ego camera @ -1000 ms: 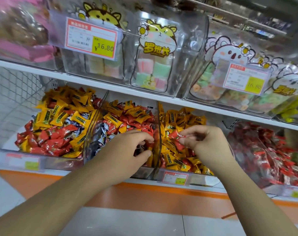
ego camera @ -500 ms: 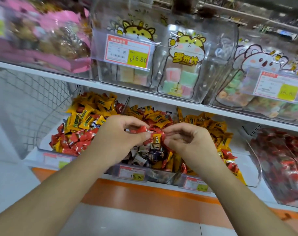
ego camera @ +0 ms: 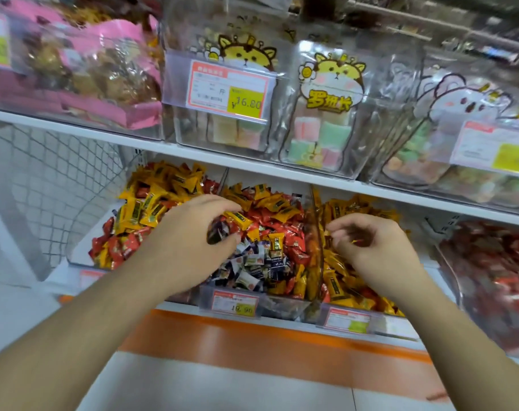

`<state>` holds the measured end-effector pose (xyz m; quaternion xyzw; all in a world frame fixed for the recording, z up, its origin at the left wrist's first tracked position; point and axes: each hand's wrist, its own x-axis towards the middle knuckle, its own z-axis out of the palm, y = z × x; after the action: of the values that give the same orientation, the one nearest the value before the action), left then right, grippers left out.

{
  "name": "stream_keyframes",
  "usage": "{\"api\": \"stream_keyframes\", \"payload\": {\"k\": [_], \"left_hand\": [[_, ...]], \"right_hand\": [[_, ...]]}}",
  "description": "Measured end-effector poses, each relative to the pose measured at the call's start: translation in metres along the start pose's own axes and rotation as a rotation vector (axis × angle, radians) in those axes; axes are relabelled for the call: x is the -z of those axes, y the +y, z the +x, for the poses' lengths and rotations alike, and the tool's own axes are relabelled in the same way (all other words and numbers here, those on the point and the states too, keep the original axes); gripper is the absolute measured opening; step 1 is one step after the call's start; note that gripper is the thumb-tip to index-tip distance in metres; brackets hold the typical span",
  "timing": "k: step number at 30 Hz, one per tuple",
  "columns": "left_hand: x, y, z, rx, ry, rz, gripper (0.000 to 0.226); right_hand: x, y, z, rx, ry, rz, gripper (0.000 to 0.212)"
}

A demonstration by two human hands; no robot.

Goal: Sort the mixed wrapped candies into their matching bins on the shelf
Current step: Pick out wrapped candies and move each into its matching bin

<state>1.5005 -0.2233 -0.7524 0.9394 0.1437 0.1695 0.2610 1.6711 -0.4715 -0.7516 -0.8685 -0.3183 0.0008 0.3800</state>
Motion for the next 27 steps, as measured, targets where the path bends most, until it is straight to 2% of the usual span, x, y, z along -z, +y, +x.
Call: {"api": "stream_keyframes", "payload": {"k": [2,5,8,10,13,15,21,23,27], "left_hand": [[-0.013,0.015,-0.002,-0.096,-0.072,-0.025,0.045],[-0.031,0.032,-0.006,-0.166,-0.189,-0.056,0.048],[-0.046,0.04,-0.009,-0.193,-0.231,-0.059,0.049],[-0.053,0.043,-0.01,-0.188,-0.234,-0.062,0.049],[-0.058,0.044,-0.011,-0.185,-0.222,-0.061,0.049],[-0.059,0.044,-0.011,-0.177,-0.226,-0.06,0.049],[-0.062,0.042,-0.012,-0.173,-0.239,-0.045,0.048],[-0.063,0.043,-0.011,-0.184,-0.246,-0.044,0.046],[-0.064,0.041,-0.011,-0.19,-0.231,-0.044,0.042]], "right_hand": [[0.008,0.012,-0.002,-0.034,-0.058,-0.09,0.026],[0.011,0.021,-0.008,-0.023,-0.246,-0.238,0.029],[0.008,0.021,-0.009,-0.046,-0.443,-0.37,0.025],[0.005,0.018,-0.01,-0.065,-0.502,-0.416,0.028],[0.002,0.015,-0.01,-0.064,-0.511,-0.444,0.037],[-0.001,0.017,-0.01,-0.063,-0.495,-0.457,0.035],[-0.012,0.033,-0.01,-0.067,-0.434,-0.421,0.011],[-0.014,0.036,-0.01,-0.053,-0.419,-0.417,0.013],[-0.01,0.038,-0.01,-0.081,-0.358,-0.335,0.032]]}}
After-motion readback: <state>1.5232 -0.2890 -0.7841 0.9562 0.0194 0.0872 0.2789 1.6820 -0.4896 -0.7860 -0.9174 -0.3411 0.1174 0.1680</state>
